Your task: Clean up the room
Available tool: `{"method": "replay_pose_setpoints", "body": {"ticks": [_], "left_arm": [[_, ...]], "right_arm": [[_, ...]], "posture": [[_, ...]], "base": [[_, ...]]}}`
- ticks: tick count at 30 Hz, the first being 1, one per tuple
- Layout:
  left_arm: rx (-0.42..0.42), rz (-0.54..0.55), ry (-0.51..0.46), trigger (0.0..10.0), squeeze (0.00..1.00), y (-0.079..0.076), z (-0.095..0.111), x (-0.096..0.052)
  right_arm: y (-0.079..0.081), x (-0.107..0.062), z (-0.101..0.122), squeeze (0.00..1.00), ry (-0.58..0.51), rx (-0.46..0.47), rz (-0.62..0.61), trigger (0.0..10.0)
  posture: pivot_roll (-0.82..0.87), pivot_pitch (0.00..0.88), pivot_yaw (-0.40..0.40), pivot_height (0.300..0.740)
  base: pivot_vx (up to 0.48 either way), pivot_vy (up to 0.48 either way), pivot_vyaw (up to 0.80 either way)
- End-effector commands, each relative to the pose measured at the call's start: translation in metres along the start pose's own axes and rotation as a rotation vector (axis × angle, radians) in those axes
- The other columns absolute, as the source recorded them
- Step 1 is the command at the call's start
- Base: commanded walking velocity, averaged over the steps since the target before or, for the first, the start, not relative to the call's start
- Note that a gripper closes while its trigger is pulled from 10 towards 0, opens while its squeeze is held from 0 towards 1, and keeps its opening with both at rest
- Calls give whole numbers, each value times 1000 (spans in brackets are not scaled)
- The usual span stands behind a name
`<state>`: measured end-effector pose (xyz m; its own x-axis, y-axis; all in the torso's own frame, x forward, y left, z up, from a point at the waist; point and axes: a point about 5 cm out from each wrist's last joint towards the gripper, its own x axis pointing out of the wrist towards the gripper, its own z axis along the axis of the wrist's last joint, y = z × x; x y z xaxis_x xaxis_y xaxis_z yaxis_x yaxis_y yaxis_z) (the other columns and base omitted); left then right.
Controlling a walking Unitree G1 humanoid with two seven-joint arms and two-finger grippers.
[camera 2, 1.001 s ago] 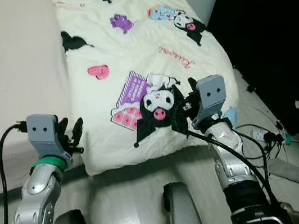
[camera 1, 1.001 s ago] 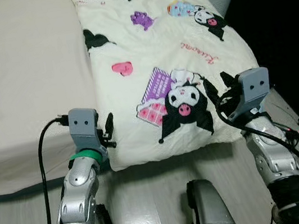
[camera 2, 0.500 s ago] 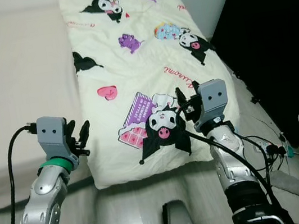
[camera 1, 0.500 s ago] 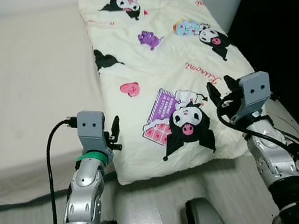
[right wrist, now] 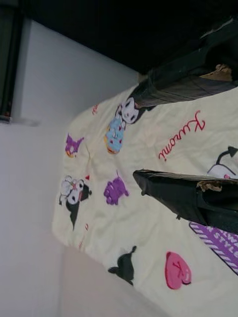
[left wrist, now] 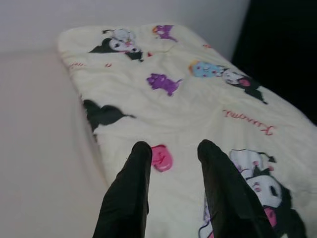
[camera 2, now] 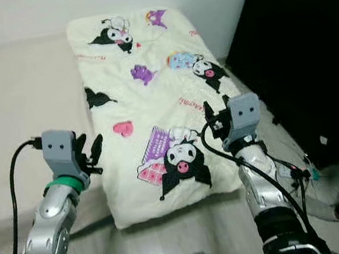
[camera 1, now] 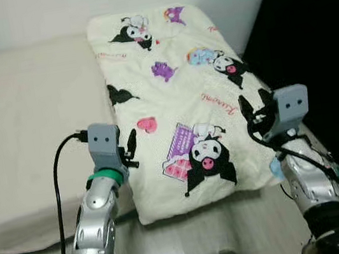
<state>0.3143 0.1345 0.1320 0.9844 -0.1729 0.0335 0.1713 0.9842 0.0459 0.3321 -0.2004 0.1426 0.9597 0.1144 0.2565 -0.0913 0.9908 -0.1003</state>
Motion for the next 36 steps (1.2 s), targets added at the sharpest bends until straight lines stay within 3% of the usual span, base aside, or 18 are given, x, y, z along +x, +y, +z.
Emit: {"method": "replay_pose_setpoints", "body": {"ticks": [1, 17, 36], "left_arm": [[7, -11, 28, 10000, 0, -1, -7, -3], [49, -39, 55, 10000, 0, -1, -13, -4], [57, -52, 61, 10000, 0, 1, -15, -5]], "right_arm": [[-2, -7, -9, 0, 30, 12, -20, 10000], [18, -8, -17, 0, 45, 48, 33, 10000], [21, -7, -19, 0, 56, 45, 50, 10000]], "posture": [[-64, 44, -7, 696], [-63, 30, 2, 696], [-62, 27, 6, 696]], "base": [[0, 0, 0], [0, 0, 0], [0, 0, 0]]}}
